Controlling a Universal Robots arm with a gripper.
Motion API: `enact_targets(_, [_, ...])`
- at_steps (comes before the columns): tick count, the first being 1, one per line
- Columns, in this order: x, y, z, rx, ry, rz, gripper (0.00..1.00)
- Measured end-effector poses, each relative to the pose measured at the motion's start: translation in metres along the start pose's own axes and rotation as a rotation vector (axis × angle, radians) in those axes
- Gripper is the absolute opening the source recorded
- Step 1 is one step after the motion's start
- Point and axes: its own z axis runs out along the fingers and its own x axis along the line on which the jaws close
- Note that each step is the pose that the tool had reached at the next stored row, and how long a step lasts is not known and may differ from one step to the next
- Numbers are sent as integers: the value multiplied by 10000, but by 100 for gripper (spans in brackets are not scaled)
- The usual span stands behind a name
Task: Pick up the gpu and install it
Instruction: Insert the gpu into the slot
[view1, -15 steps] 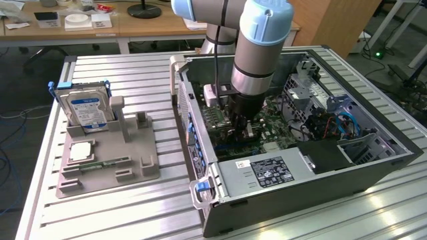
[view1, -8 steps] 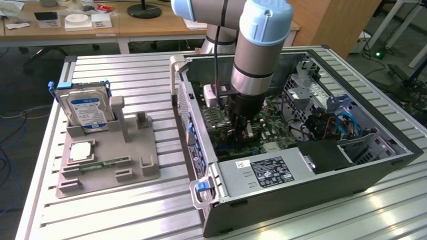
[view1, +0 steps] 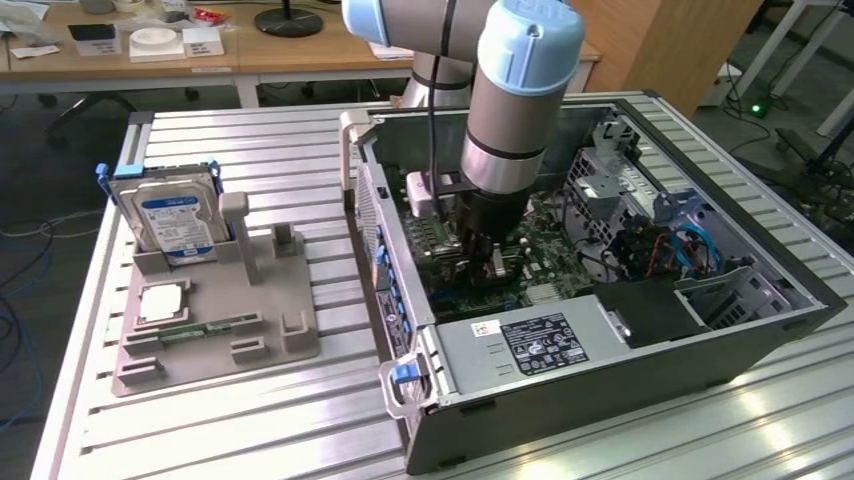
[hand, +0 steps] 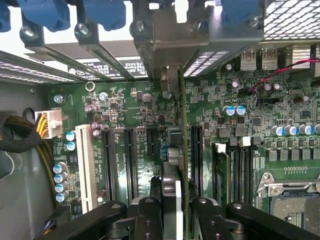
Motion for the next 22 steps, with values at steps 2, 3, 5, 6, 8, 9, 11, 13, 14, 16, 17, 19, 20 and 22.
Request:
enact_targets(2, [0, 0, 0, 1, -1, 0, 28])
enact_targets(3, [-3, 2, 10, 4, -29, 6, 28])
enact_targets(5, [-4, 1, 10, 12, -26, 6, 29])
enact_targets(6, [-1, 1, -6, -1, 2, 2, 35])
enact_targets(8, [-1, -1, -22, 6, -6, 0, 35])
enact_targets(9, [-1, -1, -43, 5, -1, -1, 35])
enact_targets(11, [-2, -3, -98, 13, -5, -1, 35])
enact_targets(13, [-3, -5, -167, 20, -2, -1, 35])
enact_targets(14, [-3, -5, -202, 24, -4, 0, 35])
enact_targets(16, [-5, -7, -268, 35, -4, -1, 35])
enact_targets(17, [-5, -8, -299, 38, -5, -1, 35])
enact_targets(19, [-6, -9, -357, 41, -5, -1, 35])
enact_targets(20, [-6, -10, -383, 42, -4, -1, 35])
enact_targets(22, [-7, -11, -425, 47, -5, -1, 35])
